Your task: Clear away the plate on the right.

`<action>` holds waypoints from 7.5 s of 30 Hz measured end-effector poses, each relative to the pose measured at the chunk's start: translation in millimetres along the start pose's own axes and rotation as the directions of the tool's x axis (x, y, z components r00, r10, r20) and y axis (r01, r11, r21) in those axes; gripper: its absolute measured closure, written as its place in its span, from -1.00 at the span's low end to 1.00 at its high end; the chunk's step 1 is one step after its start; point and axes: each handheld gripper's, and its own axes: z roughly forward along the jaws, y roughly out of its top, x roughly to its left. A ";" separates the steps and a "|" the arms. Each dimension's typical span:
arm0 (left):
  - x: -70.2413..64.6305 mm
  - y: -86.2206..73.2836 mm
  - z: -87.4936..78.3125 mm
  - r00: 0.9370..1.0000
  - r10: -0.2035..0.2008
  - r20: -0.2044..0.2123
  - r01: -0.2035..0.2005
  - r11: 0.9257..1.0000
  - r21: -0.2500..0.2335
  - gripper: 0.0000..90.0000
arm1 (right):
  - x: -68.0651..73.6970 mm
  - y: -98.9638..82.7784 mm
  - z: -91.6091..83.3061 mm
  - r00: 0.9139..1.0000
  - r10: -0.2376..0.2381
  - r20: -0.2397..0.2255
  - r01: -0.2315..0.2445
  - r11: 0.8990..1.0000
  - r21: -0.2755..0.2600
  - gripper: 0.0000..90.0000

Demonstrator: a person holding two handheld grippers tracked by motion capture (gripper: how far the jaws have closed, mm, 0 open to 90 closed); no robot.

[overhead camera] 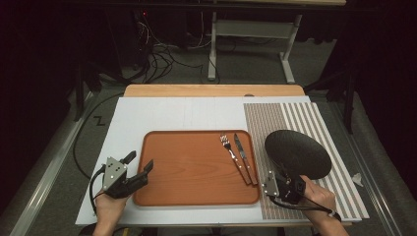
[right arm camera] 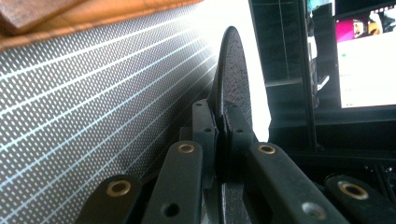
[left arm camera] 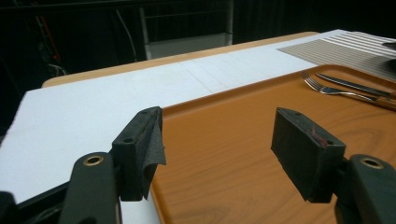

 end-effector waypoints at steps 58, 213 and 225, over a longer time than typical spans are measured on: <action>0.6 -0.9 -0.3 1.000 0.003 -0.003 -0.003 1.000 0.020 -0.24 | 2.0 78.5 -31.2 0.993 -0.120 0.007 0.118 0.965 -0.234 0.96; 2.1 -1.6 -2.2 1.000 0.006 -0.016 -0.006 0.999 0.033 -0.26 | 63.2 198.7 -2.6 0.868 -0.200 -0.455 -0.006 0.911 -0.412 0.57; 2.2 -1.5 -2.2 1.000 0.005 -0.017 -0.005 0.999 0.033 -0.26 | 61.6 197.3 -3.0 0.838 -0.201 -0.507 -0.032 0.910 -0.414 0.49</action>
